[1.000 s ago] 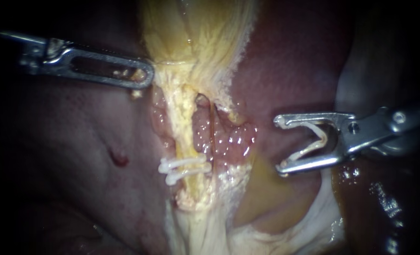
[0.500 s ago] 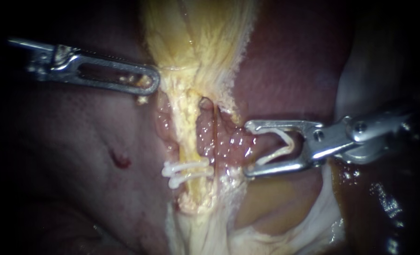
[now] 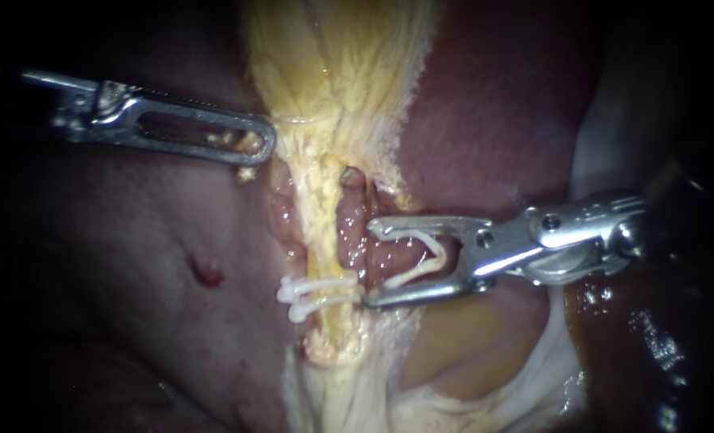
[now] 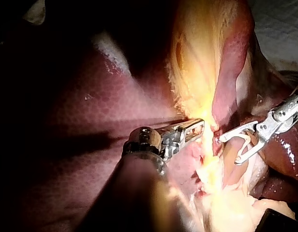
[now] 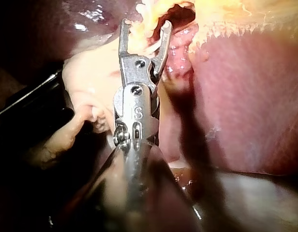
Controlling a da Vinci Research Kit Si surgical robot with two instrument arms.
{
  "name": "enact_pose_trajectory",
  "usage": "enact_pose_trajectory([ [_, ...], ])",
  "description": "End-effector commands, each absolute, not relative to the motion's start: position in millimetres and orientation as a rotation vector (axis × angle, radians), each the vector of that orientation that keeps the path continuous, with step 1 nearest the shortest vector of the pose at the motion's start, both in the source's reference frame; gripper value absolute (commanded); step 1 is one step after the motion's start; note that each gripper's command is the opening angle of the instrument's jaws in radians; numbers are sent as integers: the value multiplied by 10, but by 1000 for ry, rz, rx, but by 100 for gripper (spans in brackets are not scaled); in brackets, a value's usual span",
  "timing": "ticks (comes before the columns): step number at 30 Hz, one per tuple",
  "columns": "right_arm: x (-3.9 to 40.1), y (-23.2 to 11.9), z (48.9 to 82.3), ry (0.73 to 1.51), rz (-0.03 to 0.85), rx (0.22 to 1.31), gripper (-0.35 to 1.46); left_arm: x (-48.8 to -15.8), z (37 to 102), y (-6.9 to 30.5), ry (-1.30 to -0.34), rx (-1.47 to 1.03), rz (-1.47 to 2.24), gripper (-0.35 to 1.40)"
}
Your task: Clipping third clip left tube
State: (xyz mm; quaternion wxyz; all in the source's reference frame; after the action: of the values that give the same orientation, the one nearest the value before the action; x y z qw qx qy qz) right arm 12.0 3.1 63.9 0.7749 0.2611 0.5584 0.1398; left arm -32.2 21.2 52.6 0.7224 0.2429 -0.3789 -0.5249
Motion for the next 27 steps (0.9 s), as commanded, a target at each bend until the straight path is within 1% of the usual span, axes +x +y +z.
enact_pose_trajectory([
  [1,122,31,642,1208,306,568,49,-323,526,212,-837,538,-1159,-35],
  [8,133,32,661,1206,326,587,49,-323,526,212,-837,538,-1159,-35],
  [17,136,36,689,1199,352,605,49,-323,526,212,-837,538,-1159,-35],
  [24,135,38,693,1202,364,631,49,-323,526,212,-837,538,-1159,-35],
  [27,137,38,693,1220,368,648,49,-323,526,212,-837,538,-1159,-35],
])
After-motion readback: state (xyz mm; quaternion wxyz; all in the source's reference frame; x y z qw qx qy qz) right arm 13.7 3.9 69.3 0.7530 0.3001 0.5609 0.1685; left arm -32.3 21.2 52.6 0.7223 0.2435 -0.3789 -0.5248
